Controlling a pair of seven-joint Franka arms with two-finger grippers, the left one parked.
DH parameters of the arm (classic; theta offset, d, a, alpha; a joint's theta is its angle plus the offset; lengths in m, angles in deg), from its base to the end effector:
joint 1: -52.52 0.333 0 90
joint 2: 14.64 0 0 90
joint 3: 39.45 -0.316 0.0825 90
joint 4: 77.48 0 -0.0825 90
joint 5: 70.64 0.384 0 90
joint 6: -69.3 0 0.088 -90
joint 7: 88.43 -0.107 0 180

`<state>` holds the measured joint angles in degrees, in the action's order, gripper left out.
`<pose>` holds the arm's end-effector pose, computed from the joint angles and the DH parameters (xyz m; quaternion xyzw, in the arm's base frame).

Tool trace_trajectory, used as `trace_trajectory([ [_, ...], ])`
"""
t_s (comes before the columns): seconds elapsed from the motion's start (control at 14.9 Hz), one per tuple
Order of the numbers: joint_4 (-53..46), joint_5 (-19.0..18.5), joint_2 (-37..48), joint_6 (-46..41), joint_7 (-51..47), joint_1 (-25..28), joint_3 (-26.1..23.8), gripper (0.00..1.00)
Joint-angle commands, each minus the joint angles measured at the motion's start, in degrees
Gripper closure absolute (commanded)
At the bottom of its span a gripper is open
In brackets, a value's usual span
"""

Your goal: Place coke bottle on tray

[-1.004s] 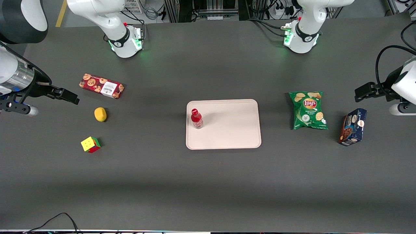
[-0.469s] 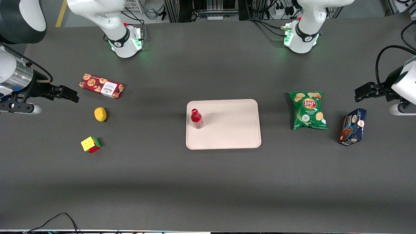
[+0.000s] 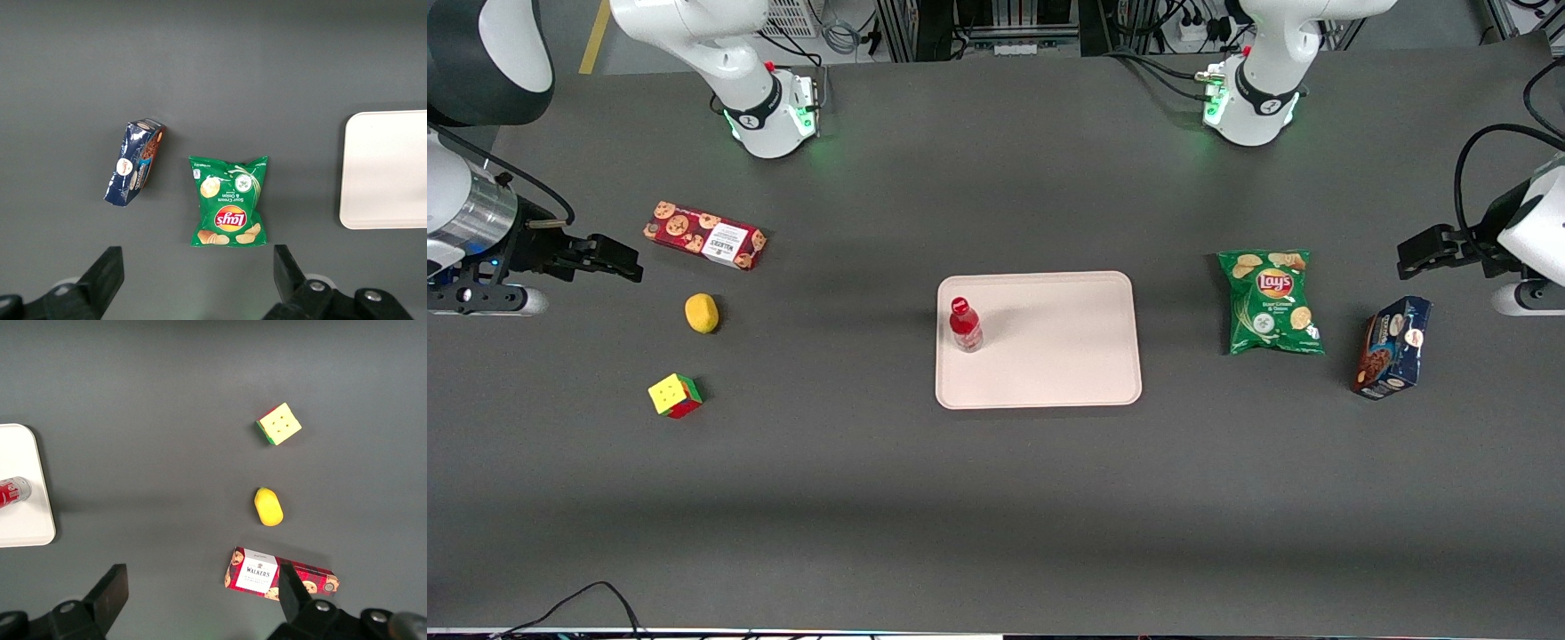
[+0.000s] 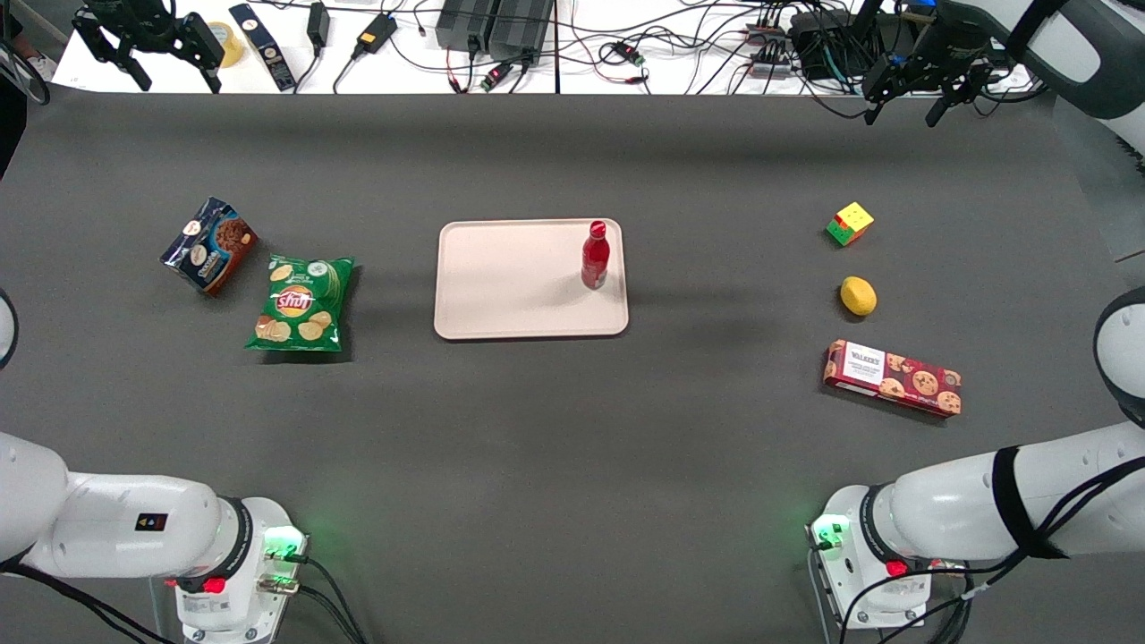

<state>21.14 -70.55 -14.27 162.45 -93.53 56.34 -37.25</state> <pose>0.5502 0.0157 0.5617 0.9985 -0.0304 -0.0445 0.0017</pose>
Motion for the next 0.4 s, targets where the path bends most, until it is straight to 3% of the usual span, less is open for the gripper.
trace_trajectory([
  [0.0,-2.12,0.87,-1.08,-1.4,1.94,-0.74,-0.44,0.0],
  [0.33,-2.29,0.78,-1.17,-1.83,1.94,-0.83,-0.44,0.0],
])
